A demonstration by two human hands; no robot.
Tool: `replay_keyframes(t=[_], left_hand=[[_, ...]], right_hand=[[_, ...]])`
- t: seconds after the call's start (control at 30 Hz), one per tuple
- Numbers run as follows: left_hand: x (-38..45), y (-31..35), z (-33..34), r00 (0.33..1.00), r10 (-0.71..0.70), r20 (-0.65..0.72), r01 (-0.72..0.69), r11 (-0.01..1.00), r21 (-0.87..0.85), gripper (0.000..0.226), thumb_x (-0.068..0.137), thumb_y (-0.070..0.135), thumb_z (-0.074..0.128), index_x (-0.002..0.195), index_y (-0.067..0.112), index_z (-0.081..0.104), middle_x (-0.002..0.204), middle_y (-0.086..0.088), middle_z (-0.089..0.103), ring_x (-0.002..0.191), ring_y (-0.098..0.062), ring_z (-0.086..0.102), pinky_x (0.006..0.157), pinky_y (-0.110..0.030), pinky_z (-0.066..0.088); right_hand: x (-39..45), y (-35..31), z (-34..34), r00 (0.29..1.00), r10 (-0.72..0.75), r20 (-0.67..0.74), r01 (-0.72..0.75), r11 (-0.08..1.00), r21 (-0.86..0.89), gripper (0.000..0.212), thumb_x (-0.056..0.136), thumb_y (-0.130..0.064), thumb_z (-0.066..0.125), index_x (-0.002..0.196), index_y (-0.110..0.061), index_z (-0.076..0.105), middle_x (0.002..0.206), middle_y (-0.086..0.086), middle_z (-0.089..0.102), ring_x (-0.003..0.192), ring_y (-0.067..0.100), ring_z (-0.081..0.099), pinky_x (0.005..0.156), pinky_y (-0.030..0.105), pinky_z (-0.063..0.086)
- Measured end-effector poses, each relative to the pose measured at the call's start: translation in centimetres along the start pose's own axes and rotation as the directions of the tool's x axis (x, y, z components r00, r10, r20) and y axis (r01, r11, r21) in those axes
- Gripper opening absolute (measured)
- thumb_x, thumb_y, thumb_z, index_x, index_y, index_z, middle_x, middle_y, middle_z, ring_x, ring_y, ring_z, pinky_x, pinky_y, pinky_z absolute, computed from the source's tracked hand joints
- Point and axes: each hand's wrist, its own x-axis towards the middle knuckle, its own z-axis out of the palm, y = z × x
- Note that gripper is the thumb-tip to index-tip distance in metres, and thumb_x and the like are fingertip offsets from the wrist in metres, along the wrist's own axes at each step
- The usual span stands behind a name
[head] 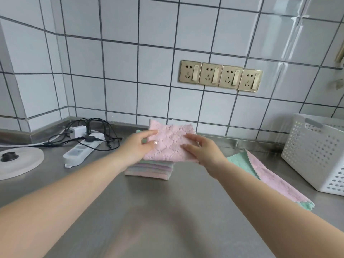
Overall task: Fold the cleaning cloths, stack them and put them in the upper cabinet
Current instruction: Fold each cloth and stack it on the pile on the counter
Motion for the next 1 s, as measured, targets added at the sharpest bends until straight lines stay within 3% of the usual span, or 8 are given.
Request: replay_keyframes(t=[0.3, 0.5, 0.57, 0.63, 0.73, 0.83, 0.93, 1.0], left_hand=[[6.1, -2.8, -3.0, 0.99, -0.14, -0.025, 0.142, 0.987, 0.077, 0.043, 0.089, 0.019, 0.06, 0.132, 0.017, 0.052, 0.141, -0.002, 0.047, 0.129, -0.016, 0.042, 0.1, -0.02, 0.028], [6.8, -5.0, -2.3, 0.977, -0.211, 0.021, 0.205, 0.965, 0.164, 0.045, 0.09, 0.02, 0.059, 0.133, 0.015, 0.05, 0.145, -0.005, 0.042, 0.133, -0.019, 0.039, 0.098, -0.021, 0.029], [6.5, -5.2, -2.2, 0.973, -0.227, 0.033, 0.217, 0.957, 0.191, 0.044, 0.09, 0.023, 0.059, 0.133, 0.016, 0.052, 0.144, -0.006, 0.043, 0.131, -0.019, 0.041, 0.095, -0.02, 0.029], [6.5, -5.1, -2.3, 0.972, -0.233, 0.023, 0.221, 0.945, 0.241, 0.04, 0.09, 0.025, 0.059, 0.129, 0.015, 0.056, 0.139, -0.003, 0.048, 0.128, -0.018, 0.043, 0.093, -0.02, 0.031], [7.1, -3.9, -2.6, 0.997, -0.053, -0.063, 0.071, 0.942, 0.329, 0.022, 0.091, 0.022, 0.052, 0.109, 0.016, 0.064, 0.119, 0.009, 0.053, 0.117, -0.015, 0.046, 0.087, -0.018, 0.034], [8.2, -2.5, -1.3, 0.998, 0.011, -0.059, 0.007, 0.952, 0.305, 0.036, 0.097, 0.023, 0.04, 0.131, 0.021, 0.052, 0.141, 0.005, 0.046, 0.131, -0.015, 0.041, 0.107, -0.027, 0.03], [9.4, -3.5, 0.9, 0.982, -0.138, 0.125, 0.061, 0.871, 0.488, 0.034, 0.096, 0.03, 0.033, 0.124, 0.03, 0.052, 0.132, -0.004, 0.054, 0.121, -0.027, 0.049, 0.103, -0.044, 0.04], [9.5, -4.8, 1.7, 0.946, -0.272, 0.175, 0.111, 0.781, 0.615, 0.038, 0.094, 0.035, 0.027, 0.122, 0.03, 0.052, 0.138, -0.008, 0.048, 0.131, -0.03, 0.039, 0.107, -0.056, 0.032]], right_hand=[[7.3, -1.0, 4.2, 0.975, 0.163, 0.151, -0.155, 0.986, -0.06, 0.052, 0.086, -0.026, 0.067, 0.134, -0.021, 0.05, 0.088, 0.001, 0.061, 0.074, 0.019, 0.049, 0.068, 0.029, 0.042], [8.7, 0.4, 5.2, 0.978, 0.163, 0.132, -0.136, 0.972, -0.194, 0.051, 0.087, -0.03, 0.065, 0.135, -0.022, 0.05, 0.078, -0.01, 0.051, 0.059, 0.008, 0.045, 0.053, 0.018, 0.04], [8.6, 0.4, 5.1, 0.974, 0.172, 0.147, -0.135, 0.963, -0.233, 0.051, 0.087, -0.032, 0.065, 0.135, -0.022, 0.051, 0.091, -0.006, 0.058, 0.067, 0.011, 0.049, 0.062, 0.02, 0.043], [8.7, 0.1, 4.9, 0.977, 0.161, 0.138, -0.104, 0.932, -0.348, 0.05, 0.088, -0.034, 0.062, 0.135, -0.022, 0.05, 0.119, -0.001, 0.058, 0.093, 0.017, 0.056, 0.082, 0.025, 0.043], [9.7, -0.6, 4.9, 0.998, -0.058, 0.01, 0.055, 0.839, -0.541, 0.042, 0.092, -0.034, 0.052, 0.133, -0.027, 0.051, 0.145, 0.001, 0.043, 0.126, 0.021, 0.047, 0.103, 0.03, 0.038], [10.5, -1.6, 6.3, 0.962, -0.268, 0.05, 0.242, 0.756, -0.608, 0.038, 0.095, -0.029, 0.044, 0.132, -0.028, 0.053, 0.151, -0.001, 0.035, 0.137, 0.019, 0.035, 0.111, 0.038, 0.031], [10.7, -1.5, 8.5, 0.965, -0.1, 0.244, 0.252, 0.627, -0.738, 0.041, 0.098, -0.027, 0.03, 0.135, -0.026, 0.047, 0.15, 0.003, 0.036, 0.135, 0.024, 0.037, 0.111, 0.05, 0.029], [10.4, -0.2, 9.0, 0.956, 0.073, 0.285, 0.187, 0.598, -0.78, 0.043, 0.098, -0.033, 0.022, 0.137, -0.028, 0.042, 0.15, 0.004, 0.035, 0.135, 0.027, 0.034, 0.11, 0.057, 0.024]])
